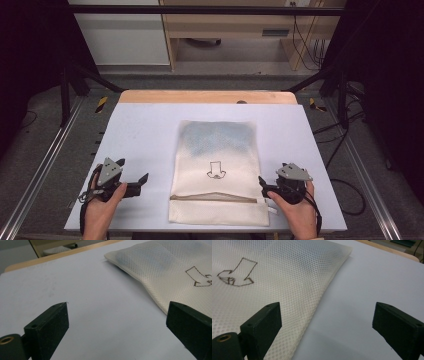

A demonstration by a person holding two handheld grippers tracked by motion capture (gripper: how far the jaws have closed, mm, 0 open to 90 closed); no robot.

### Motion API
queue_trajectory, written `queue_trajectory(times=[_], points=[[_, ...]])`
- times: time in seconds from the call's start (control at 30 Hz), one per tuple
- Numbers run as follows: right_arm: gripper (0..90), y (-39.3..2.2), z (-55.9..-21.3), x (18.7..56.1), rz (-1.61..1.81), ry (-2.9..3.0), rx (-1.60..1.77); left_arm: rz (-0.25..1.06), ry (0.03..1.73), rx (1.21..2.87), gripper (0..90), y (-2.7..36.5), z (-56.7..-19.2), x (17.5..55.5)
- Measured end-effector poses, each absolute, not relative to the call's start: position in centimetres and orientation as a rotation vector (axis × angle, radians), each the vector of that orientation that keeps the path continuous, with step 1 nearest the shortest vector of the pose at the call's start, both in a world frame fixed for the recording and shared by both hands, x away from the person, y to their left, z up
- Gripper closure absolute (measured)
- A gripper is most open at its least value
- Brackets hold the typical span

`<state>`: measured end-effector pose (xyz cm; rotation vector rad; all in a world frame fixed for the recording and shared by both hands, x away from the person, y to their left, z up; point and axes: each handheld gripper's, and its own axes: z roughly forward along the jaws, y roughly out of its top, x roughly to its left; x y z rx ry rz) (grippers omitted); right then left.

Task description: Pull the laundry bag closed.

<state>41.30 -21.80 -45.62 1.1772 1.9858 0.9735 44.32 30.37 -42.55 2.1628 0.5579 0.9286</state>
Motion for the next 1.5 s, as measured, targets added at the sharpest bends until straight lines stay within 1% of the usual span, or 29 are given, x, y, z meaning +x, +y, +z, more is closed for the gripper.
queue_trajectory(times=[0.1,0.13,0.17,0.23,0.37,0.43,0.6,0.7,0.77,0.8,0.83,0.87,0.97,1.0,1.23,1.37,1.4,1.5], points=[[11.9,-21.6,-45.6,40.9,0.961,2.010,1.155,0.910,0.564,2.172,5.5,30.9,-42.6,44.5],[16.1,-21.3,-45.4,40.5,0.972,2.025,1.146,0.874,0.612,2.146,5.6,31.2,-42.7,44.3],[16.1,-21.3,-45.4,40.5,0.972,2.025,1.146,0.874,0.612,2.146,5.6,31.2,-42.7,44.3],[20.5,-21.1,-45.0,40.0,0.974,2.038,1.118,0.863,0.675,2.124,5.7,31.3,-43.0,44.0],[23.7,-20.6,-44.8,39.9,0.966,2.088,1.107,0.867,0.680,2.110,5.6,31.4,-43.0,44.0],[23.8,-20.3,-44.7,39.9,0.968,2.104,1.102,0.872,0.688,2.101,5.6,31.3,-43.1,43.9],[27.8,-17.6,-43.8,39.5,0.974,2.181,1.027,0.876,0.671,2.125,5.6,31.1,-43.1,43.9],[28.0,-16.0,-43.5,39.5,0.955,2.235,0.963,0.869,0.665,2.127,5.6,31.2,-43.1,43.9],[29.6,-15.5,-43.4,39.5,0.939,2.249,0.951,0.847,0.650,2.113,5.6,31.4,-43.2,44.0],[30.5,-14.6,-43.3,39.6,0.931,2.274,0.921,0.841,0.686,2.086,5.6,31.4,-43.3,43.7],[30.3,-14.1,-43.2,39.7,0.922,2.297,0.901,0.841,0.686,2.086,5.6,31.4,-43.3,43.7],[30.0,-13.7,-43.1,39.8,0.912,2.314,0.882,0.862,0.727,2.086,5.6,31.5,-43.3,43.5],[28.1,-12.7,-42.9,40.1,0.901,2.346,0.855,0.879,0.714,2.092,5.4,31.7,-43.3,43.7],[27.1,-11.7,-42.7,40.4,0.902,2.374,0.833,0.889,0.722,2.085,5.1,31.8,-43.4,43.8],[26.4,-9.0,-42.0,41.1,0.861,2.476,0.738,0.879,0.730,2.081,5.1,31.7,-43.6,43.7],[29.6,-7.7,-41.5,41.4,0.840,2.523,0.690,0.885,0.712,2.103,5.2,31.8,-43.6,43.8],[32.0,-7.1,-41.2,41.5,0.840,2.548,0.658,0.891,0.712,2.109,5.3,31.9,-43.6,43.8],[35.3,-6.2,-40.7,41.6,0.828,2.581,0.614,0.894,0.723,2.108,5.3,31.9,-43.6,43.8]])
